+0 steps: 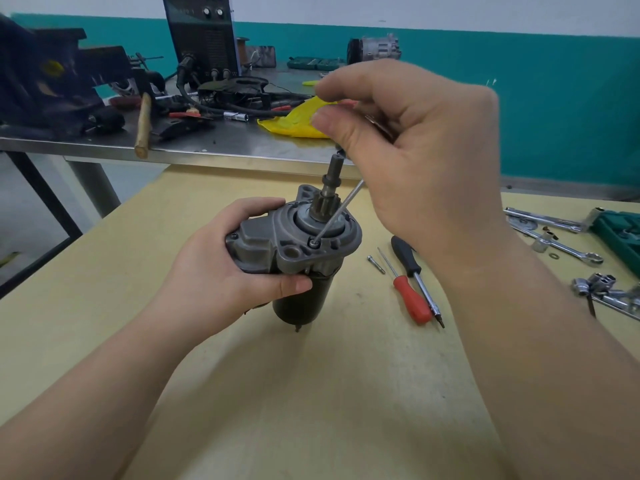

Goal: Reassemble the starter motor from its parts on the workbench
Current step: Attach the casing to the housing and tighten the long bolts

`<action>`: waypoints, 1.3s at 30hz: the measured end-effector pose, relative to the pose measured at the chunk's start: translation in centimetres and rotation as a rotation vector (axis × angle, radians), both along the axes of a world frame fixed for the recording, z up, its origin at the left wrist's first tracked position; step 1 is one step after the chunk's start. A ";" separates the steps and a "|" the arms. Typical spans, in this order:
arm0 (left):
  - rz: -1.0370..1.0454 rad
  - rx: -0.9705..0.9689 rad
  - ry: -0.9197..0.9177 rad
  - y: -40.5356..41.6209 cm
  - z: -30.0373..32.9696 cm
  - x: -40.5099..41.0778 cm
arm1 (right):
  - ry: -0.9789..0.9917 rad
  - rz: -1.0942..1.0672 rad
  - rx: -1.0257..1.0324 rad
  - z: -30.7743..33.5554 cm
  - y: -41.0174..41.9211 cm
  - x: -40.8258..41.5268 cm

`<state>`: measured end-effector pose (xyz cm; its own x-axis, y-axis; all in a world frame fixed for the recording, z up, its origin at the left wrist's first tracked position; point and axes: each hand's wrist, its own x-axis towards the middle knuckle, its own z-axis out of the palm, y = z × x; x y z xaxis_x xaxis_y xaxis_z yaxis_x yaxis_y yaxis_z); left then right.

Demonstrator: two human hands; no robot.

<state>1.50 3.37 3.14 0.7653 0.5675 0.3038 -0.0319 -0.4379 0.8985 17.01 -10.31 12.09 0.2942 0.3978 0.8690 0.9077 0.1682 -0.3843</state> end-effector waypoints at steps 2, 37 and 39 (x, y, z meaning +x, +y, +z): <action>0.009 0.000 -0.001 -0.1 0.0 0.1 | -0.012 0.046 -0.012 -0.3 0.4 -0.7; -0.192 -0.286 -0.132 2.5 -2.7 0.3 | 0.619 0.461 -0.259 -1.8 0.5 -1.2; -0.195 -0.323 -0.175 1.8 -3.0 0.8 | 0.629 0.460 -0.247 -1.9 0.4 -1.1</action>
<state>2.27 5.19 0.10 0.8202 0.5050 0.2689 -0.2511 -0.1046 0.9623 15.92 -9.93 10.20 0.4587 0.7561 0.4668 0.3706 0.3147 -0.8739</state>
